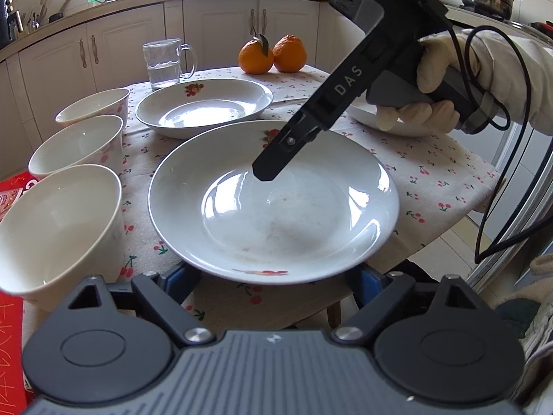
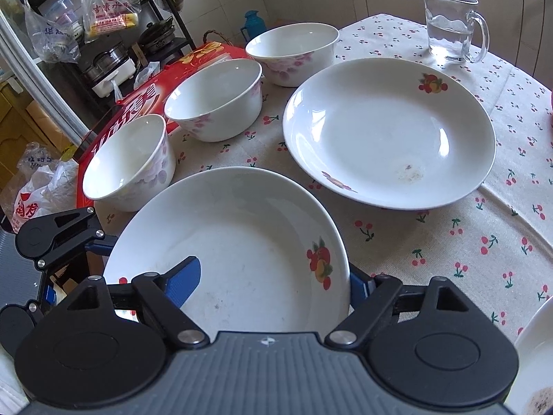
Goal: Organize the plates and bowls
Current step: 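Lift the large plate with the right gripper and lower it onto another plate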
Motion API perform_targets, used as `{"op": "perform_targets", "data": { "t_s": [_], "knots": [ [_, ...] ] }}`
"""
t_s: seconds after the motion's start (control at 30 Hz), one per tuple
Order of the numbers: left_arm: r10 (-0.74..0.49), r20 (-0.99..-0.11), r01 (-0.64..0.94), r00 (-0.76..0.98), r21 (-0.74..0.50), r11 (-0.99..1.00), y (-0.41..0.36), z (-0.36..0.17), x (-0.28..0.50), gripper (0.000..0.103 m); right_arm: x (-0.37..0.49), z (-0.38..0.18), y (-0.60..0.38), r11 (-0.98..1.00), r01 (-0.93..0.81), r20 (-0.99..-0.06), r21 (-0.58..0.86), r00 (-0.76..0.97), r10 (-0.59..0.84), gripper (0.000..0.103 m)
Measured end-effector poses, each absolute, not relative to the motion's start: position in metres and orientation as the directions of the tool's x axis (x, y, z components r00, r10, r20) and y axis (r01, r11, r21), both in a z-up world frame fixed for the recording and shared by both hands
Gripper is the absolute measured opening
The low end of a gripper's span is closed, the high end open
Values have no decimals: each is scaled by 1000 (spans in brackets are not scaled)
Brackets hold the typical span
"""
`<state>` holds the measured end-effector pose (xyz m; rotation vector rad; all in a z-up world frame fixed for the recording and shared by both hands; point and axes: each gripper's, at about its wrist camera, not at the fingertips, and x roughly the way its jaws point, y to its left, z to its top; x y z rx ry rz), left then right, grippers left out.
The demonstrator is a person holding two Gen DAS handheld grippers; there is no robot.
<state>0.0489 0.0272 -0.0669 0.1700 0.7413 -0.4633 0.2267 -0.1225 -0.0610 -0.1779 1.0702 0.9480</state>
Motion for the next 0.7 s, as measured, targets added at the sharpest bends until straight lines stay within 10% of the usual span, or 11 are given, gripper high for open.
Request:
{"op": "perform_targets", "data": {
  "t_s": [0.7],
  "knots": [
    [-392,-699,556,598,10,831,5,-47,53,90,209,-46,-157,658,-692,-794,297,205,573,91]
  ]
}}
